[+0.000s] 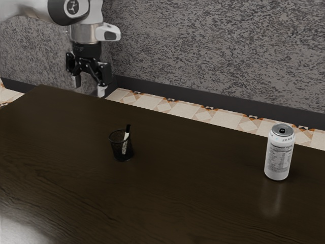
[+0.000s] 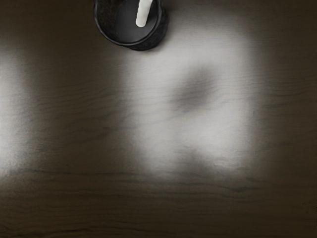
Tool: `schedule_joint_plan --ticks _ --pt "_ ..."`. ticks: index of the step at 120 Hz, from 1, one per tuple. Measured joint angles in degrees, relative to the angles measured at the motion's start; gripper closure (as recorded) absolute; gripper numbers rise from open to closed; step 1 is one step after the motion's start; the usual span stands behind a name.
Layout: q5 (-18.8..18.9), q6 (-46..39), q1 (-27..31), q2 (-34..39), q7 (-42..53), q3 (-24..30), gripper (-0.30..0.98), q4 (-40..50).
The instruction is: Take the marker out of the pen holder and place it to the left of the pen holder.
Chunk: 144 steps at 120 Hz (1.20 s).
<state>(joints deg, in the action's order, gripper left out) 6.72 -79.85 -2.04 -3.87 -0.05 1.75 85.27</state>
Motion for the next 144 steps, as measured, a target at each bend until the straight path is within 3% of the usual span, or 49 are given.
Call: schedule_joint_plan --ticks 32,59,91,144 --pt "-0.54 -5.47 1.57 -0.64 0.05 -0.3 0.0 -1.11" --pt "-1.29 -6.84 0.91 -23.04 0.14 -0.23 0.0 -15.52" --pt "-1.03 -6.45 1.54 -34.75 1.73 -1.4 0.0 -22.47" --pt "0.04 -8.7 1.77 -40.09 5.05 -1.5 0.0 -23.68"
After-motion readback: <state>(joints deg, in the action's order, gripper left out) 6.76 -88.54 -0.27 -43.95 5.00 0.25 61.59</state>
